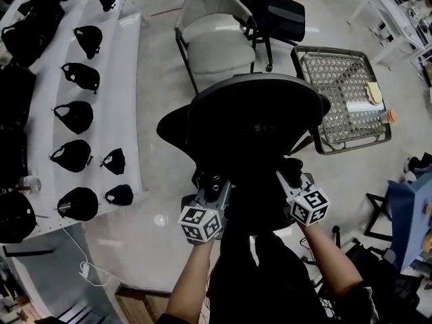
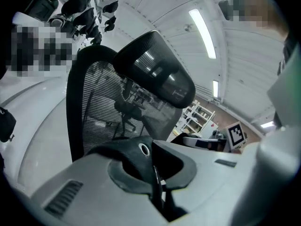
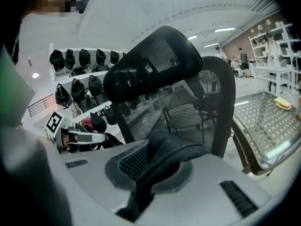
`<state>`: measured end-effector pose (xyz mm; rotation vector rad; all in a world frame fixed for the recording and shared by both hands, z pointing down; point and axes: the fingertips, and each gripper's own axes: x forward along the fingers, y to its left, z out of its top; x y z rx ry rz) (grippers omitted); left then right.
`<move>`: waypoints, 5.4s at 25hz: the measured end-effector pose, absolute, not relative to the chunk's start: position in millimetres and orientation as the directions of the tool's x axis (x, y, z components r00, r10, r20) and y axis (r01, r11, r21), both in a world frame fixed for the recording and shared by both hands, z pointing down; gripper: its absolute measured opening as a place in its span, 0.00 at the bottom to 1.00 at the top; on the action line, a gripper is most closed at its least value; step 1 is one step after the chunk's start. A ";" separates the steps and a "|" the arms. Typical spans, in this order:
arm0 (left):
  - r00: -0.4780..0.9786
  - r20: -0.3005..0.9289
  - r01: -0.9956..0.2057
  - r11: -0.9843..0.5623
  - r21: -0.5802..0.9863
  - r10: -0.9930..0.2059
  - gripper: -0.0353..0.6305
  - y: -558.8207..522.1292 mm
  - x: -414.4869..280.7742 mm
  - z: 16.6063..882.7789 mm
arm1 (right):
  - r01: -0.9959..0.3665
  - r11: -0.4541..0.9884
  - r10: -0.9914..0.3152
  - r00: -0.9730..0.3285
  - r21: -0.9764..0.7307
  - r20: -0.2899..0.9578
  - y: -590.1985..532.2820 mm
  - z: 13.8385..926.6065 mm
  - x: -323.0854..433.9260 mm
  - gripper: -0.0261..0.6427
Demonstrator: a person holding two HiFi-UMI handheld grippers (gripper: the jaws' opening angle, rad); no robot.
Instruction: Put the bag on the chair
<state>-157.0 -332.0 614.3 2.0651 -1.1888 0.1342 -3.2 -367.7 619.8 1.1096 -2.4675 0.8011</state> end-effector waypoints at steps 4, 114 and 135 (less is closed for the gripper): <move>0.575 0.441 -0.780 -0.300 0.549 -0.689 0.09 -334.8 -158.1 633.3 | -0.775 0.524 -0.583 -0.629 -0.354 0.514 -372.4 636.5 -5.2 0.07; 0.581 0.666 -0.777 -0.075 0.625 -0.467 0.45 -204.7 -190.3 875.5 | -0.726 0.467 -0.210 -0.646 -0.505 0.734 -294.5 863.7 48.7 0.46; 0.491 0.614 -0.807 -0.058 0.587 -0.617 0.45 -107.2 -136.3 757.6 | -0.748 0.529 -0.336 -0.619 -0.401 0.710 -229.3 760.6 169.3 0.46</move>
